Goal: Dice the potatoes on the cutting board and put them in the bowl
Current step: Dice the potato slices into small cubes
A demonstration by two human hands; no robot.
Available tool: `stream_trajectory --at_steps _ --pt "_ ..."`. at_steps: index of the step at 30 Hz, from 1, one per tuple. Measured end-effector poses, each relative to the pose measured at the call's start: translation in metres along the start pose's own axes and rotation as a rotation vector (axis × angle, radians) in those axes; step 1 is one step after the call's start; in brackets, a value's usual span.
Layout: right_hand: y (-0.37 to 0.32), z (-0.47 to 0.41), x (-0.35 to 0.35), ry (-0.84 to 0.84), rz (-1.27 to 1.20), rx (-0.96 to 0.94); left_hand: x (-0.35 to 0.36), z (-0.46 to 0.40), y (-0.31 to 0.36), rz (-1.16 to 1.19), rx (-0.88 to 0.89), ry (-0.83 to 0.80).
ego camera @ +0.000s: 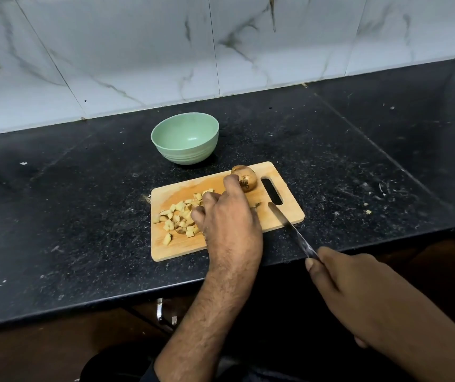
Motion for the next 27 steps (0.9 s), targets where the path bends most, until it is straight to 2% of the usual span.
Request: stream_trajectory --at_steps 5,11,20,27 --pt "-0.007 -0.001 0.000 0.003 -0.001 -0.021 -0.008 -0.004 -0.010 0.062 0.035 -0.055" --pt "-0.017 -0.005 0.002 0.103 0.030 -0.043 -0.013 -0.005 -0.021 0.101 0.013 -0.122" --pt "-0.036 -0.004 0.014 0.065 0.067 -0.078 -0.018 -0.003 -0.022 -0.086 0.051 -0.101" --pt "-0.039 -0.009 0.017 0.082 0.112 -0.079 -0.014 -0.005 -0.019 -0.107 0.085 -0.122"
Point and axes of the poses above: each hand's wrist, its own z-axis away from the middle knuckle, its own x-axis out of the palm, y = z × x, the point moved 6 cm from there along -z, towards the middle knuckle
